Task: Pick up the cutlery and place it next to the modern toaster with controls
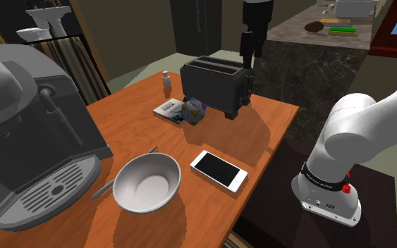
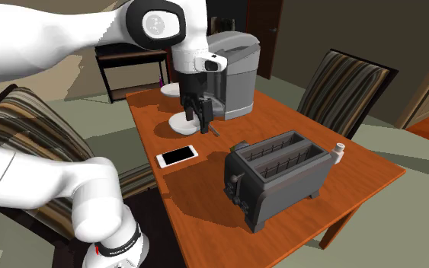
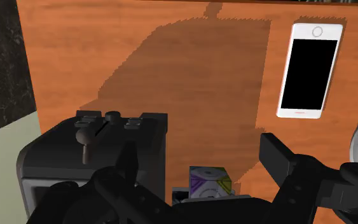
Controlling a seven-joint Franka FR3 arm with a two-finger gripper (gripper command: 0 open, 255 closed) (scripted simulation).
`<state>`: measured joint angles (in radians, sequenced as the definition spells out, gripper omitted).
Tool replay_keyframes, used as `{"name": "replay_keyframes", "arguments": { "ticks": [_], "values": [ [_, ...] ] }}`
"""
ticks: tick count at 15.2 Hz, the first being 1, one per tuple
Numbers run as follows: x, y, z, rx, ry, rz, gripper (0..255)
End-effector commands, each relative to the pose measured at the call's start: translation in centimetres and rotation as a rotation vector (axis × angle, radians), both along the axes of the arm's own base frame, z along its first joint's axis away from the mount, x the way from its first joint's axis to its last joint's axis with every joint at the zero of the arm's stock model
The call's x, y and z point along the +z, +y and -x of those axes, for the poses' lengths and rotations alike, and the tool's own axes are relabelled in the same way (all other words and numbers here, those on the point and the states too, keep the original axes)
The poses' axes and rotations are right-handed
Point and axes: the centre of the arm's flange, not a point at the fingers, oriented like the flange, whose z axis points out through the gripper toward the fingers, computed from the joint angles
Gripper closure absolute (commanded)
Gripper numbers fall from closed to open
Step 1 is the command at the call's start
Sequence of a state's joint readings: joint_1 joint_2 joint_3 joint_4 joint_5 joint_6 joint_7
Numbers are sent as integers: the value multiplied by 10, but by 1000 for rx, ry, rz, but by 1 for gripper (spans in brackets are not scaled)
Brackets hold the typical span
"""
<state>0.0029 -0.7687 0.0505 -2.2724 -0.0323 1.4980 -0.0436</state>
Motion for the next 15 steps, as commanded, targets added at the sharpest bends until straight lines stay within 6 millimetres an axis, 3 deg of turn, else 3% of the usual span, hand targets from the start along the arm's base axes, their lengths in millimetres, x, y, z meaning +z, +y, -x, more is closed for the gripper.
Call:
{"name": "replay_keyframes", "arguments": {
  "ticks": [1, 8, 15],
  "values": [
    [0, 0, 0, 0, 0, 0, 0],
    [-42, 24, -76, 262, 9, -20, 0],
    [-84, 69, -143, 523, 17, -41, 0]
  ]
}}
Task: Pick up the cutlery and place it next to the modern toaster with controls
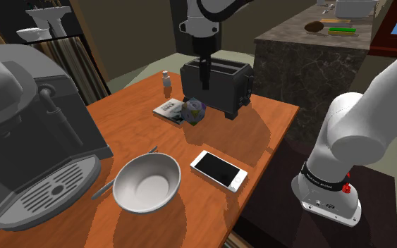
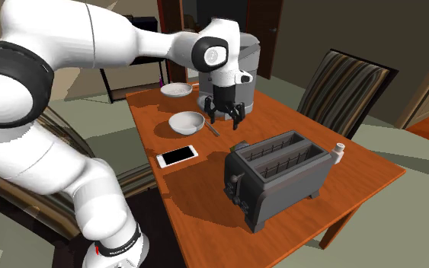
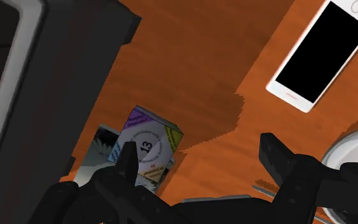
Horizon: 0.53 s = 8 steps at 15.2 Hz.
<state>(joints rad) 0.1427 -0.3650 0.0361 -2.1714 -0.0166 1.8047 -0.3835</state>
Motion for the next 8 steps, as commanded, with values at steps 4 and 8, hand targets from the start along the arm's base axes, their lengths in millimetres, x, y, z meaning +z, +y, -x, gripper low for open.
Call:
{"name": "replay_keyframes", "arguments": {
  "ticks": [4, 8],
  "values": [
    [-30, 41, -42, 190, 5, -15, 0],
    [-54, 78, -69, 339, 10, -27, 0]
  ]
}}
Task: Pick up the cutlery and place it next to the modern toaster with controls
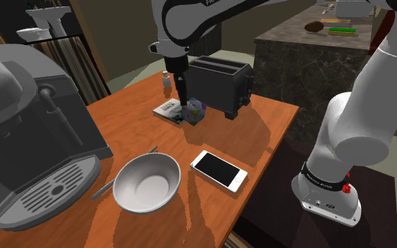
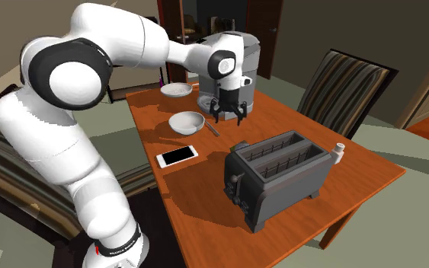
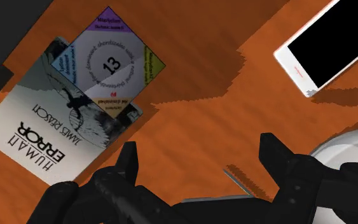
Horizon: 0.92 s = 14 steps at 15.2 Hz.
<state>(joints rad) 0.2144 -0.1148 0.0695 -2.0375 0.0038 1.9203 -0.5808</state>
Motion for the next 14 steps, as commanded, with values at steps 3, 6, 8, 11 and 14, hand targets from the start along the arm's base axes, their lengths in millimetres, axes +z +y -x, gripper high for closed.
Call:
{"name": "replay_keyframes", "arguments": {
  "ticks": [3, 6, 8, 11, 14],
  "values": [
    [-24, 41, -21, 152, 4, -12, 0],
    [-41, 73, -34, 265, 8, -21, 0],
    [-52, 96, -40, 339, 11, -27, 0],
    [-69, 130, -46, 451, 14, -36, 0],
    [-85, 165, -48, 563, 18, -44, 0]
  ]
}}
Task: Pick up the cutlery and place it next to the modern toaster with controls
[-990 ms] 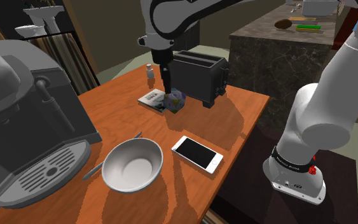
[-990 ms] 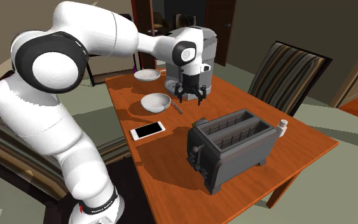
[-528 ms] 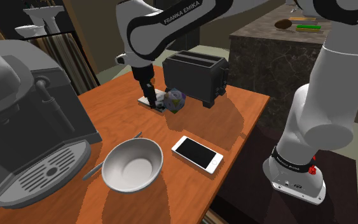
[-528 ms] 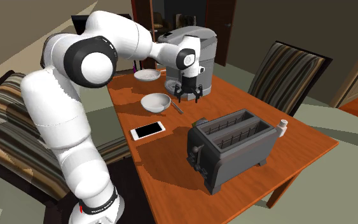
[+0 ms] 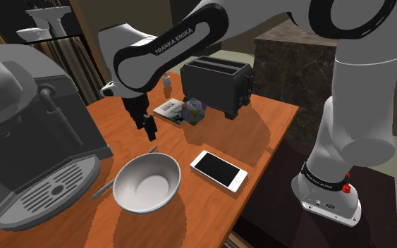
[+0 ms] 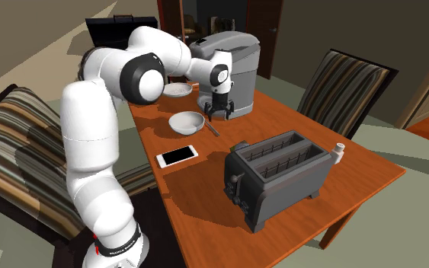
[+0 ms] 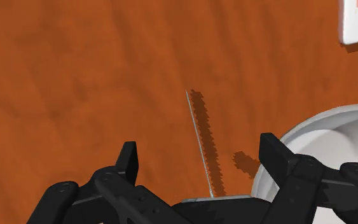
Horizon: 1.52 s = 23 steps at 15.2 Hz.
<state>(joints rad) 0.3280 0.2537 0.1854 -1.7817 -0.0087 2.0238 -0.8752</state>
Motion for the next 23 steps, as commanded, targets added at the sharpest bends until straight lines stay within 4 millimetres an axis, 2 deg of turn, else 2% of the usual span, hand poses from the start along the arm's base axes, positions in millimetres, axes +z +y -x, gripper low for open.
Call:
{"name": "replay_keyframes", "arguments": {
  "ticks": [1, 4, 12, 20, 21, 23],
  "values": [
    [-11, 24, 0, 77, 2, -6, 0],
    [-27, 59, 3, 189, 6, -15, 0],
    [-67, 61, 4, 189, 6, -15, 0],
    [-67, 61, 4, 189, 6, -15, 0],
    [-67, 61, 4, 189, 6, -15, 255],
    [-67, 61, 4, 189, 6, -15, 255]
  ]
}}
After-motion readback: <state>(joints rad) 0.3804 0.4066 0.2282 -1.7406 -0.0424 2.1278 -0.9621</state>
